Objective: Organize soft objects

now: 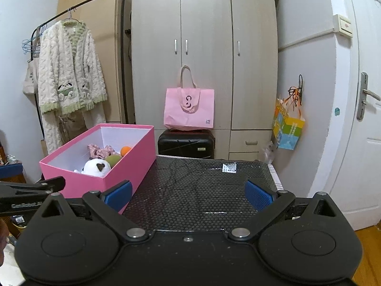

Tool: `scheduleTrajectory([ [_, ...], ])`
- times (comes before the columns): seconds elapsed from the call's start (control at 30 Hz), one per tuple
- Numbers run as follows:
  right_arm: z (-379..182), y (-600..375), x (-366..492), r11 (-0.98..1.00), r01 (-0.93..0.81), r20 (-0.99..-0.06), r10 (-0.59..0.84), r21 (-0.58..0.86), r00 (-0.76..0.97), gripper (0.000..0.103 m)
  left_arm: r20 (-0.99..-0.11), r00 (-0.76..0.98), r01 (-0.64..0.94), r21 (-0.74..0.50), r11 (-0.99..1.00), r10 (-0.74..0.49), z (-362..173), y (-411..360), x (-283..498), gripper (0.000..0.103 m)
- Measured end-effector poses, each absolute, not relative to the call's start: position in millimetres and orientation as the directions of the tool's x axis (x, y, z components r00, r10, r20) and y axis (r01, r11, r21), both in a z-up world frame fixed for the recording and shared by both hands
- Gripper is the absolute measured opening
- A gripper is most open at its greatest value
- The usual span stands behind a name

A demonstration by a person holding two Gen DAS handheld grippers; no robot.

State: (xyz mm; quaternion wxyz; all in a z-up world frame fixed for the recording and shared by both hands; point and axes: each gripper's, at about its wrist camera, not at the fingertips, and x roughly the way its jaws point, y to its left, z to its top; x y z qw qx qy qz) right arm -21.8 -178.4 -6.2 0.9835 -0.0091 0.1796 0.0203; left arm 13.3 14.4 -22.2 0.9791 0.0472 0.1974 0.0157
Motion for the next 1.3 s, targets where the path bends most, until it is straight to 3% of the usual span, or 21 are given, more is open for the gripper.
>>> scheduleTrajectory([
  [1.3,-8.7,-184.0,-42.6,0.996,0.069,-0.255,-0.08,-0.052,0.964,0.102,-0.314,0.947,-0.048,0.098,0.994,0.076,-20.1,13.9,-5.1,0.103],
])
